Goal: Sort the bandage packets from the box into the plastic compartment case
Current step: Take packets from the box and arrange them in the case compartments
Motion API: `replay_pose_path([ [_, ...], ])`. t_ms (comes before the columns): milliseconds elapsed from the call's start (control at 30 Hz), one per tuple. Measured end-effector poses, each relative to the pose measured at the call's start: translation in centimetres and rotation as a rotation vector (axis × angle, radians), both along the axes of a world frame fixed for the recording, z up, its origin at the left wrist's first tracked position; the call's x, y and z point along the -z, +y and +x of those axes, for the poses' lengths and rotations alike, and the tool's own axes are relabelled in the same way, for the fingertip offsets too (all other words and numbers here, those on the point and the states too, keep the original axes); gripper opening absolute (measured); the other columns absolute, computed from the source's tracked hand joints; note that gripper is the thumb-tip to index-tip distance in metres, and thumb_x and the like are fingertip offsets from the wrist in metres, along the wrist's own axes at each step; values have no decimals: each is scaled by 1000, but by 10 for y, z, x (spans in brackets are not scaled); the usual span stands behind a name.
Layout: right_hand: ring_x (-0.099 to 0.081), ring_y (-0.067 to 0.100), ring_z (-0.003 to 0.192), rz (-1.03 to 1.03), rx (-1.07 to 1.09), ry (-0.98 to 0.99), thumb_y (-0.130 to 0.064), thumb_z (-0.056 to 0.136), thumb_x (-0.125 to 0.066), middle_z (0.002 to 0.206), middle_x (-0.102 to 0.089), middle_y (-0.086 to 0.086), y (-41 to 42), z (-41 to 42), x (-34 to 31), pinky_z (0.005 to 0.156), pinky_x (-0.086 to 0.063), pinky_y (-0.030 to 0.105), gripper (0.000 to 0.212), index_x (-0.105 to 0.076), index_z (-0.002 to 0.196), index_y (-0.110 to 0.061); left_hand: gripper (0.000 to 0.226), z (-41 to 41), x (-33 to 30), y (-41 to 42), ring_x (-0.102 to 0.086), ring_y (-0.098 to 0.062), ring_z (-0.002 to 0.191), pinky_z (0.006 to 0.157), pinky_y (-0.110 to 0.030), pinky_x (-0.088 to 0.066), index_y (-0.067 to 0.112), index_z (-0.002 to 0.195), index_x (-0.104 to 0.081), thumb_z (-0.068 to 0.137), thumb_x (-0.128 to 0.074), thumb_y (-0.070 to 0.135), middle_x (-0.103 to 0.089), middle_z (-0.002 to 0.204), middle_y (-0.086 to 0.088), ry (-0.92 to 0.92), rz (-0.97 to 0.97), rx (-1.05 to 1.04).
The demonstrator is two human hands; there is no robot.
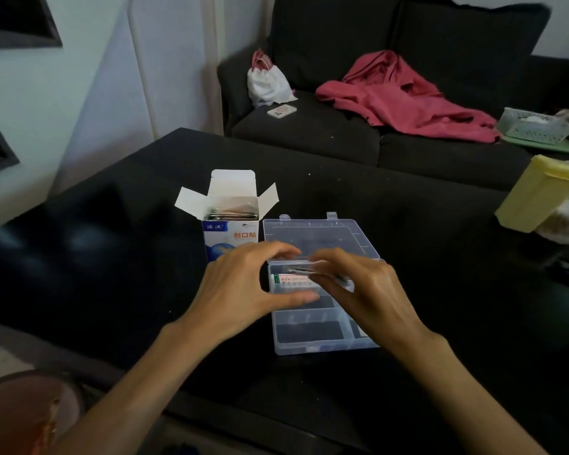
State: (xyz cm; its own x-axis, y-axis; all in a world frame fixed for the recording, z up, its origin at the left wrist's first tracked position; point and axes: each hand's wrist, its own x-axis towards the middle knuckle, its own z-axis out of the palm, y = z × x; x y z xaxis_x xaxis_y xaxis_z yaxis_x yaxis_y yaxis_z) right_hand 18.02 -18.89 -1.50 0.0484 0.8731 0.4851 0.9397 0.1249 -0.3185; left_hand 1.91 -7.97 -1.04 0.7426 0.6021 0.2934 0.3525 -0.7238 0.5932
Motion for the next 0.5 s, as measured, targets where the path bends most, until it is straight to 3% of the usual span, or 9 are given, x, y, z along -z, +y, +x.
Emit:
replay_pose_path([
  [100, -66, -1, 83, -207, 48, 411, -18, 78, -73, 96, -71, -3, 8, 1, -7, 71, -56, 18, 22, -61, 94, -26, 21, 6, 9, 4, -58, 10, 86, 78, -18, -53, 39, 102, -64, 81, -65, 43, -63, 90, 25, -19, -19, -1],
  [167, -66, -3, 79, -373, 67, 524, -14, 76, -74, 95, -69, -1, 12, 8, -5, 68, -56, 17, 22, -61, 88, -27, 14, 9, 14, 6, -59, 9, 81, 72, -18, -53, 38, 97, -67, 84, -65, 38, -65, 83, 25, 34, -24, -10],
  [267, -62, 5, 97, -523, 72, 460, -13, 84, -67, 104, -63, -6, 18, 14, 5, 82, -54, 25, 18, -61, 94, -26, 13, 14, 20, 8, -58, 10, 78, 69, -11, -48, 37, 97, -68, 84, -66, 37, -66, 86, 21, 125, -17, 3],
  [333, -54, 6, 107, -546, 89, 413, -12, 89, -59, 111, -58, -7, 19, 14, 10, 85, -49, 22, 18, -59, 101, -26, 13, 15, 23, 9, -57, 9, 78, 68, -8, -45, 36, 98, -66, 85, -66, 36, -66, 90, 19, 165, 13, -1],
  [500, -54, 5, 101, -446, 94, 308, -12, 90, -59, 114, -60, -4, 19, 14, 12, 85, -51, 22, 21, -66, 108, -20, 11, 12, 20, 8, -51, 8, 72, 58, -6, -33, 38, 98, -64, 87, -62, 40, -62, 87, 21, 210, 115, -26],
])
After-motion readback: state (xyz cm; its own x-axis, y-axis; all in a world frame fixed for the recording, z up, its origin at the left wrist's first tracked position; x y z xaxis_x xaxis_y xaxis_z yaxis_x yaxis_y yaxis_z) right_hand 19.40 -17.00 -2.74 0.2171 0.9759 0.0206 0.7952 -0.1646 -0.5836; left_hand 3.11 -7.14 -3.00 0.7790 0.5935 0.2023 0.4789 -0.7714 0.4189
